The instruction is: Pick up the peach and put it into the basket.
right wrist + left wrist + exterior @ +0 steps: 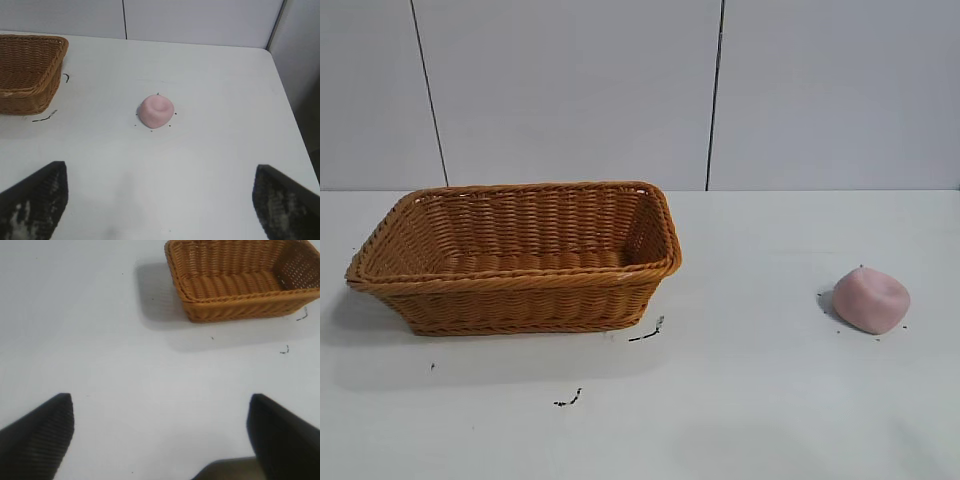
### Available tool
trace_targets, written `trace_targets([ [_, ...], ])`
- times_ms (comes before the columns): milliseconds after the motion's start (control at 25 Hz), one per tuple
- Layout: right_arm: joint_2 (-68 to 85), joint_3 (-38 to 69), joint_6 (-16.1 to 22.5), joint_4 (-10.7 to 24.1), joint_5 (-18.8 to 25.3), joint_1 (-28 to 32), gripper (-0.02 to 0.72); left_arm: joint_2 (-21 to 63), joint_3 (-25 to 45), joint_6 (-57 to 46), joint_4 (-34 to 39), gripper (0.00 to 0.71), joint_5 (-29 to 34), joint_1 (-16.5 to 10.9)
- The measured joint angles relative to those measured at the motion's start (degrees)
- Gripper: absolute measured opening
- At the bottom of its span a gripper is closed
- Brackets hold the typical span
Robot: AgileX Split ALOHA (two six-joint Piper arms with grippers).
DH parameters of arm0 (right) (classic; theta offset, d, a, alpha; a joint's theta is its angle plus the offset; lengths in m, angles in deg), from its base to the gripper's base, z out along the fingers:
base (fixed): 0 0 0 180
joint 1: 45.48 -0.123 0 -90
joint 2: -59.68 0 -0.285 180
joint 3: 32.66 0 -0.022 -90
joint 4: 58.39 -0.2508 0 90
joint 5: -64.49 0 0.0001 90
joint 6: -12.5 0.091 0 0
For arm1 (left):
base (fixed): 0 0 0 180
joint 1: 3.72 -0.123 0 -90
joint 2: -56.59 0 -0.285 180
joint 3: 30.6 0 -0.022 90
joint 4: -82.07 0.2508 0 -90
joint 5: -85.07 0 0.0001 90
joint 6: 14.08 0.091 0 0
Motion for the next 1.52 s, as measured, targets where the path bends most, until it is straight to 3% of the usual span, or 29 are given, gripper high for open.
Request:
trace_targets([
  [480,-0.60,-0.40,0.00,0.00,-0.21,0.00,0.689,0.00,0.00,0.00,0.00,0.692,0.00,0.00],
  [720,-11.78,-5.06,0.00,0.00,-2.14,0.00,0.689,0.00,0.00,0.00,0.00,0.692,0.00,0.00],
  [920,-30.09,-11.33,0.00,0.00,-5.54,0.00,0.689,0.00,0.00,0.00,0.00,0.692,0.00,0.00],
  [1240,-67.10,-25.98,-0.05,-0.20,-6.33,0.00,0.689,0.00,0.00,0.00,0.00,0.692,0.00,0.00],
  [1520,-90.77,-37.52,-0.25,-0.31,-5.63,0.00,0.689,0.00,0.00,0.00,0.00,0.692,0.00,0.00],
])
